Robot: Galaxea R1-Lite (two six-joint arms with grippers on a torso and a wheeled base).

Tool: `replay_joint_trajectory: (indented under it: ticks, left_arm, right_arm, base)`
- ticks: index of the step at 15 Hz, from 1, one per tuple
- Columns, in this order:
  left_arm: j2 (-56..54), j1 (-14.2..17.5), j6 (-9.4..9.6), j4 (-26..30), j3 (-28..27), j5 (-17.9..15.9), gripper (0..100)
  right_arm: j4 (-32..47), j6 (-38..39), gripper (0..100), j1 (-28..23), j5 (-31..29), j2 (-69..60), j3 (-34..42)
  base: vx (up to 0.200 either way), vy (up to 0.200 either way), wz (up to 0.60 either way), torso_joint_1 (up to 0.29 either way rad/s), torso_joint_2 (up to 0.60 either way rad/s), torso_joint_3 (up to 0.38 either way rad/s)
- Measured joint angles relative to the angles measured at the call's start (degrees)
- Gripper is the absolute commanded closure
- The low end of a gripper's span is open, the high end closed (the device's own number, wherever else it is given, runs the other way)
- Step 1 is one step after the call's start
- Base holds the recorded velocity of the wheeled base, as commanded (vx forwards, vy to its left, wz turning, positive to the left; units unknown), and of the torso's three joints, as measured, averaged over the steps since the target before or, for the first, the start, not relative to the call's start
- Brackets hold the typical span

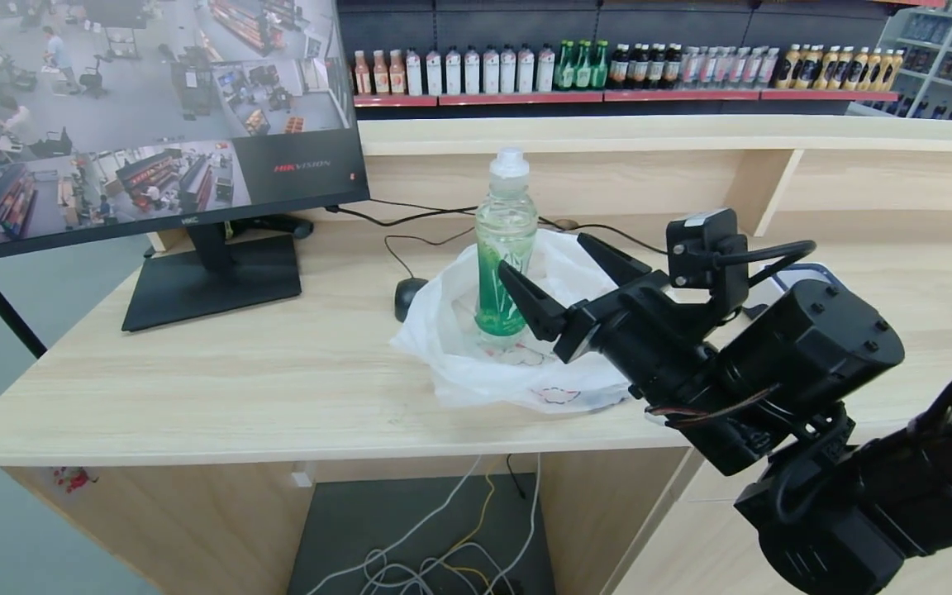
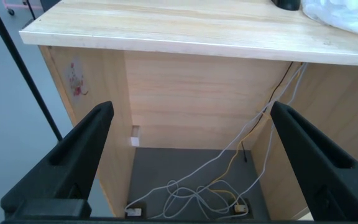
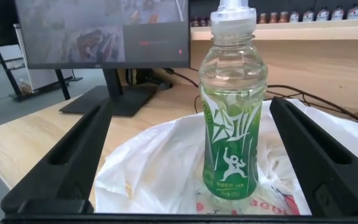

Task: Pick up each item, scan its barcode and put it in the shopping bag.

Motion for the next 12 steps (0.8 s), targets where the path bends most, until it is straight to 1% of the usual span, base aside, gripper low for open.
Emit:
replay_joint_trajectory:
  ticks: [12]
  left_arm:
    - [0.0, 0.0, -0.02, 0.0, 0.0, 0.0, 0]
  right_arm:
    - [0.2, 0.0, 0, -0.1, -0.1, -0.7, 0.5]
  base:
    - [0.0, -0.2, 0.0, 0.006, 0.0, 0.002]
